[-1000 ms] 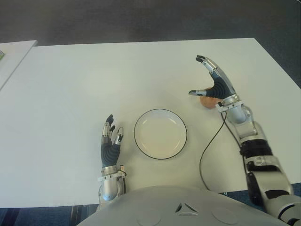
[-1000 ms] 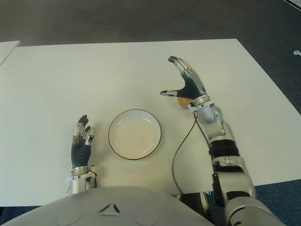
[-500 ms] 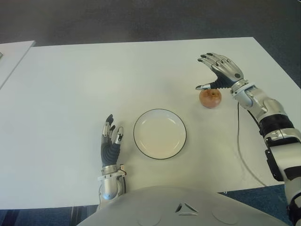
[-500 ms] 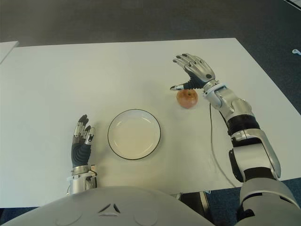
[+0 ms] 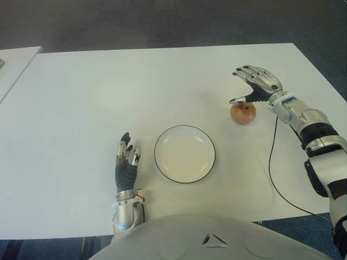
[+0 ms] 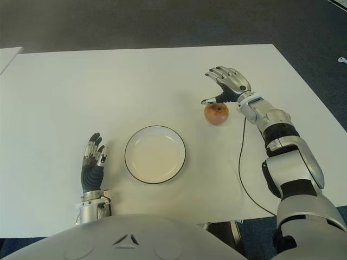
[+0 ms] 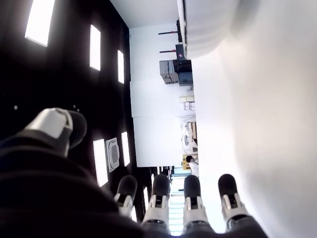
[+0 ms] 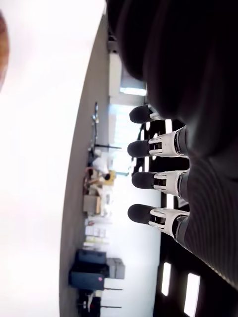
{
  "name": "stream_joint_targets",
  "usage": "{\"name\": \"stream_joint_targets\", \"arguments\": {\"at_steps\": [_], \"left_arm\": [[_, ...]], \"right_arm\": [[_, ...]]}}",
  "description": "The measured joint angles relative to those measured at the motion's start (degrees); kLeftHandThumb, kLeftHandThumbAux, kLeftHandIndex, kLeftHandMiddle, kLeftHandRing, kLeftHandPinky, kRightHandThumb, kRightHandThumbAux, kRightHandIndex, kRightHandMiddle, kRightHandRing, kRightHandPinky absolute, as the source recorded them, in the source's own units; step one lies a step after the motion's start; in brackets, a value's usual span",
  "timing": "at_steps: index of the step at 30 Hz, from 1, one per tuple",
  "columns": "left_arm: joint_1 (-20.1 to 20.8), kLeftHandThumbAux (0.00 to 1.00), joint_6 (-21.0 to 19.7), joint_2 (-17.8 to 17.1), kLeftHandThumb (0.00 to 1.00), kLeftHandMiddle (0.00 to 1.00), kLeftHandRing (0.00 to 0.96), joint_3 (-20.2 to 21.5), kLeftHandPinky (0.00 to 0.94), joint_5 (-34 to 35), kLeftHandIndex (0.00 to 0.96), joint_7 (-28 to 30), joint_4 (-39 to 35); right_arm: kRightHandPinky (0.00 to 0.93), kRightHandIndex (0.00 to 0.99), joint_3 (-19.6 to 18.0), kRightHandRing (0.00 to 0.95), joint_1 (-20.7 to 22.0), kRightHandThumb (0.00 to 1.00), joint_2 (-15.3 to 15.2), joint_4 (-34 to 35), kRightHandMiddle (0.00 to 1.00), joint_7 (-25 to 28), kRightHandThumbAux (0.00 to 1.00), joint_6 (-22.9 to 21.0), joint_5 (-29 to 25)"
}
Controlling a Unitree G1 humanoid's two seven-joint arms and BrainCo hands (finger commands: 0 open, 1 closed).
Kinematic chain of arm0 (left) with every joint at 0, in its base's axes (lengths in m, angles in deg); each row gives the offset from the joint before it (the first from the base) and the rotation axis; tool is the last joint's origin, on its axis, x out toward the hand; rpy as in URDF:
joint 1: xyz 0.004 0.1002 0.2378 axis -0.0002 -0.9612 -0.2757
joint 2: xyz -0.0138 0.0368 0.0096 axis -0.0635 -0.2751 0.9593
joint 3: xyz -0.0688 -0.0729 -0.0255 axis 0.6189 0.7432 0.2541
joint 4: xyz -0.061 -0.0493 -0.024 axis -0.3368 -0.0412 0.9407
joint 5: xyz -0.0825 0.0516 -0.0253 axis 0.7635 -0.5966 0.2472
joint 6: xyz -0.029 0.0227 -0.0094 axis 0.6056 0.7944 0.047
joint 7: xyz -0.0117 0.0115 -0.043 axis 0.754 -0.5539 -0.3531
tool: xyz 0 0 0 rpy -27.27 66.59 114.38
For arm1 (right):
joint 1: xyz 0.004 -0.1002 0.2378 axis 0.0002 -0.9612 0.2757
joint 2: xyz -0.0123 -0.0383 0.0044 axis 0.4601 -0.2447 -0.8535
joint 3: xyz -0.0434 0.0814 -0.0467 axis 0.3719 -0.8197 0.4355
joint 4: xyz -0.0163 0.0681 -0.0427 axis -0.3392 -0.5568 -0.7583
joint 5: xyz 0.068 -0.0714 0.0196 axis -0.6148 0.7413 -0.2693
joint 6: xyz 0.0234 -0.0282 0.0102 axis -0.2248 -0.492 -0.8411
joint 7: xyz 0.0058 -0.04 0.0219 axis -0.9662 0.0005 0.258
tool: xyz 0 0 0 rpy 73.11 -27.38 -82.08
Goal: Put the apples into the plate.
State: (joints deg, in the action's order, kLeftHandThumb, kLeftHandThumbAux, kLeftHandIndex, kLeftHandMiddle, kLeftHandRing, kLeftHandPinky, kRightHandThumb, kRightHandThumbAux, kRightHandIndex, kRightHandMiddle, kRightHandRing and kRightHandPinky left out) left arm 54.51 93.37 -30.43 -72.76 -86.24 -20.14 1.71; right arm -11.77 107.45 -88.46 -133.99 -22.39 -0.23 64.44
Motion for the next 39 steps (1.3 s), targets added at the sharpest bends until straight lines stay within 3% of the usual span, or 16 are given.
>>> {"name": "stream_joint_targets", "arguments": {"at_steps": [20,39], "left_arm": [[-0.32,0.406,-1.15,-0.82,0.021,0.000,0.000,0.15,0.000,-2.17,0.000,0.26,-0.63],[-0.77,0.417,-4.68,-0.21,0.000,0.000,0.000,0.16,0.000,-3.48,0.000,0.24,-2.38]], "right_arm": [[0.000,0.000,2.97,0.000,0.47,0.216,0.98,-3.98,0.000,-0.06,0.238,-0.27,-2.40],[0.000,0.000,4.03,0.000,-0.35,0.208,2.08,-5.20,0.000,-0.02,0.294,-0.29,-3.93]]}}
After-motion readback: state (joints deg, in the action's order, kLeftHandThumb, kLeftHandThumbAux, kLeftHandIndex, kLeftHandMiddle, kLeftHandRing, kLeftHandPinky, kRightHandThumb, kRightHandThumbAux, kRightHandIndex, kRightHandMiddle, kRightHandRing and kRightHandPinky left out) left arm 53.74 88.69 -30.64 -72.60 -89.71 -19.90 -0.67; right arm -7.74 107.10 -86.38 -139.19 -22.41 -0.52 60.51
